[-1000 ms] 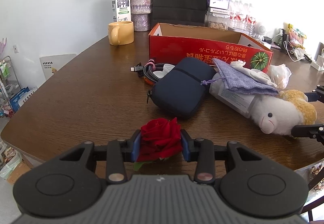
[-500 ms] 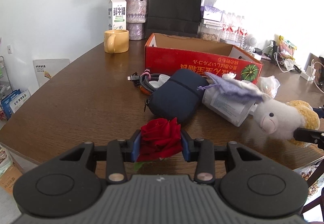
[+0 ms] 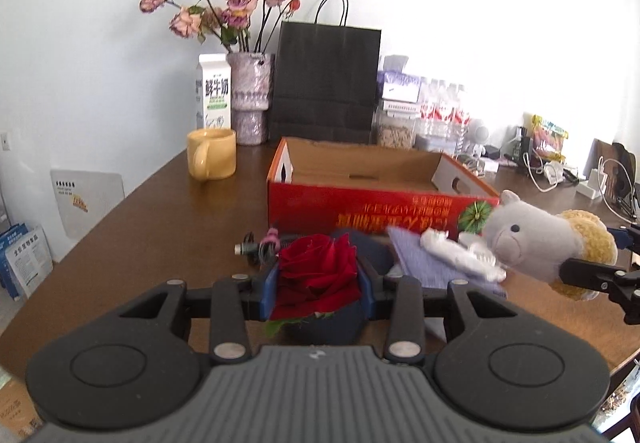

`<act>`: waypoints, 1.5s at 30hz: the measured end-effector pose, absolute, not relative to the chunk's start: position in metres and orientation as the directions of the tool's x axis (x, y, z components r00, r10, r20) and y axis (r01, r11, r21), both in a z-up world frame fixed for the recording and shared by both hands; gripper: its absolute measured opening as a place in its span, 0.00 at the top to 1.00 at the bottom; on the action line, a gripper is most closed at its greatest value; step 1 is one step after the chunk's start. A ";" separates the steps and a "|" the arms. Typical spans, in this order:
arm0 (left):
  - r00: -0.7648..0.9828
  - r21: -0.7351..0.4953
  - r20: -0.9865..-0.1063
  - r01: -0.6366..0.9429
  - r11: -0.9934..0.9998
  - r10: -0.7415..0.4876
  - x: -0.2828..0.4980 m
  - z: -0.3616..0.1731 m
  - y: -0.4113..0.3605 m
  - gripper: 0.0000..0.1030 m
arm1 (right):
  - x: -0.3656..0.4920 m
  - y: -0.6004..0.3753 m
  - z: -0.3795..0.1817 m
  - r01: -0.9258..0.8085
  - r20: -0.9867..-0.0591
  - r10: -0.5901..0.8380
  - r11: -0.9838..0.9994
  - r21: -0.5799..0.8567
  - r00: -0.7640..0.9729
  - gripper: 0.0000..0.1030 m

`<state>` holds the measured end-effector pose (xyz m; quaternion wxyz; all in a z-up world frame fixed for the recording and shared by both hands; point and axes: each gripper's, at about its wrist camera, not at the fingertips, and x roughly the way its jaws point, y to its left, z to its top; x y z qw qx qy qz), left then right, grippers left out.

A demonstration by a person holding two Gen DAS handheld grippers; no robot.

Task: Organize objects
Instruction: 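Carry the rose and sheep over the red box and lower them inside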

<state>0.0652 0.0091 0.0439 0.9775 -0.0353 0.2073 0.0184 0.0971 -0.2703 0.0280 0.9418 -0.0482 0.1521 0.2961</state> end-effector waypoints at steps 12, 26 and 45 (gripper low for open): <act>0.938 -0.052 -0.345 -0.017 0.998 -0.002 0.167 0.072 0.003 0.62 | 0.183 -0.231 0.051 -0.505 -0.244 0.497 0.862 0.034 0.833 0.11; 0.926 -0.066 -0.378 -0.021 0.998 -0.006 0.285 0.072 0.005 0.62 | 0.292 -0.184 0.046 -0.432 -0.294 0.424 0.901 0.040 0.857 0.11; 0.886 -0.040 -0.464 -0.038 0.998 0.015 0.356 0.039 0.012 0.00 | 0.361 -0.160 0.006 -0.286 -0.432 0.263 0.958 0.013 0.862 0.00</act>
